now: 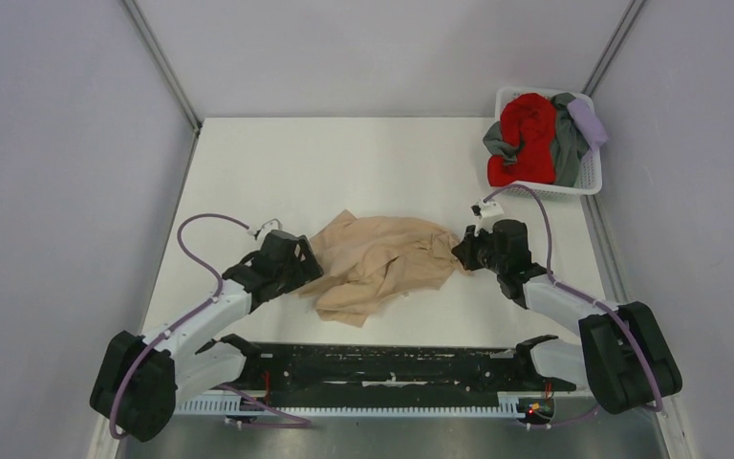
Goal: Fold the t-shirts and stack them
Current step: Move the tshirt to the center of the board, then flatten out the tshirt
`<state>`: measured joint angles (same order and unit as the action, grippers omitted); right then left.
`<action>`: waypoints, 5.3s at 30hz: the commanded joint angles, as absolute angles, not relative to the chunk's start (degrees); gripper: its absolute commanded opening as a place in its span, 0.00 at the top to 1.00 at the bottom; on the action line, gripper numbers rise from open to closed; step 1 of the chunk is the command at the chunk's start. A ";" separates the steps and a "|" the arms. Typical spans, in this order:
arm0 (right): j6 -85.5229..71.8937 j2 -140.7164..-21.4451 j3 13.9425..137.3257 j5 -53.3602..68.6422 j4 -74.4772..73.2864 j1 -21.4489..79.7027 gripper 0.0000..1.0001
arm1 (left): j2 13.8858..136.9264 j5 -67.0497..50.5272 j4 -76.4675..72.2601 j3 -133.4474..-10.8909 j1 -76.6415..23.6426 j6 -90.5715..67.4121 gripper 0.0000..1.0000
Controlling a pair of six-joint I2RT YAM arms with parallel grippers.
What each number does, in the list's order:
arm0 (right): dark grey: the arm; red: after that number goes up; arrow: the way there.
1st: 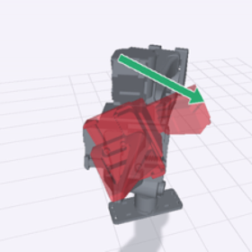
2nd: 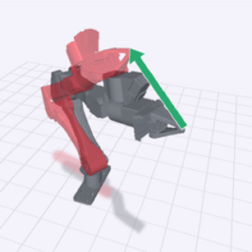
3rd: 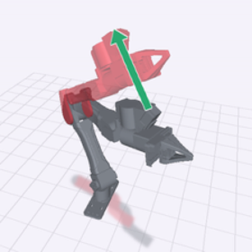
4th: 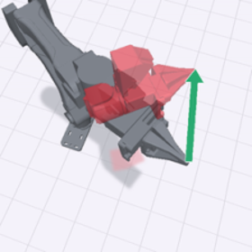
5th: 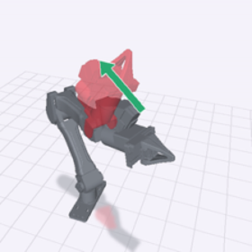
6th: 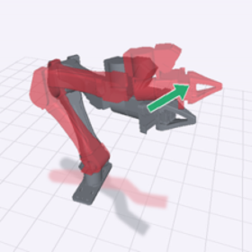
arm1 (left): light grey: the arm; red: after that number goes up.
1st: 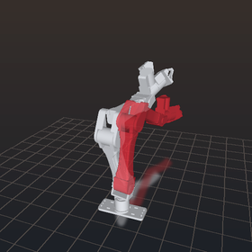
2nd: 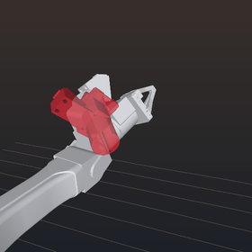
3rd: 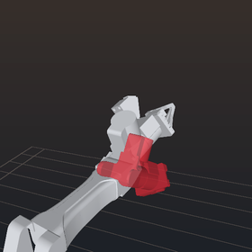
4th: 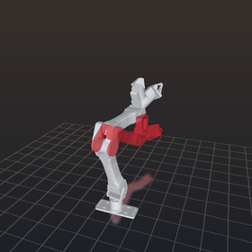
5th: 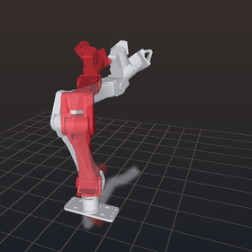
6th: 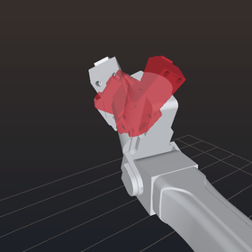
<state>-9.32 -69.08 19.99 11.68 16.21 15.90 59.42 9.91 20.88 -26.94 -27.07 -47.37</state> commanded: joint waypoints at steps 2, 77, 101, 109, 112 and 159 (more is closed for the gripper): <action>-8.21 -68.26 19.78 10.39 17.87 15.87 1.00 | 55.97 13.61 27.65 -29.71 -26.81 -46.72 0.00; -3.77 -28.73 69.64 24.01 16.19 15.93 1.00 | 14.81 -2.61 -1.28 -62.72 -16.88 -41.11 0.98; 6.93 -79.77 53.67 1.17 35.91 16.11 1.00 | 47.25 23.05 17.14 -40.51 -14.85 -53.79 0.21; 9.74 -101.13 68.54 -10.97 23.09 19.90 0.02 | 71.28 26.13 22.41 -51.90 -14.50 -50.02 0.00; 10.26 -98.64 66.82 -12.30 23.70 20.72 0.02 | 72.80 24.99 21.28 -51.15 -14.35 -50.27 0.00; -5.69 -110.16 60.66 -11.96 12.07 23.82 0.02 | 103.68 -4.21 7.31 -54.63 -15.41 -47.16 0.00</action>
<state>-8.49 -105.03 53.67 -14.35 9.43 26.57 95.68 -11.97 8.62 -51.03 -17.80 -47.55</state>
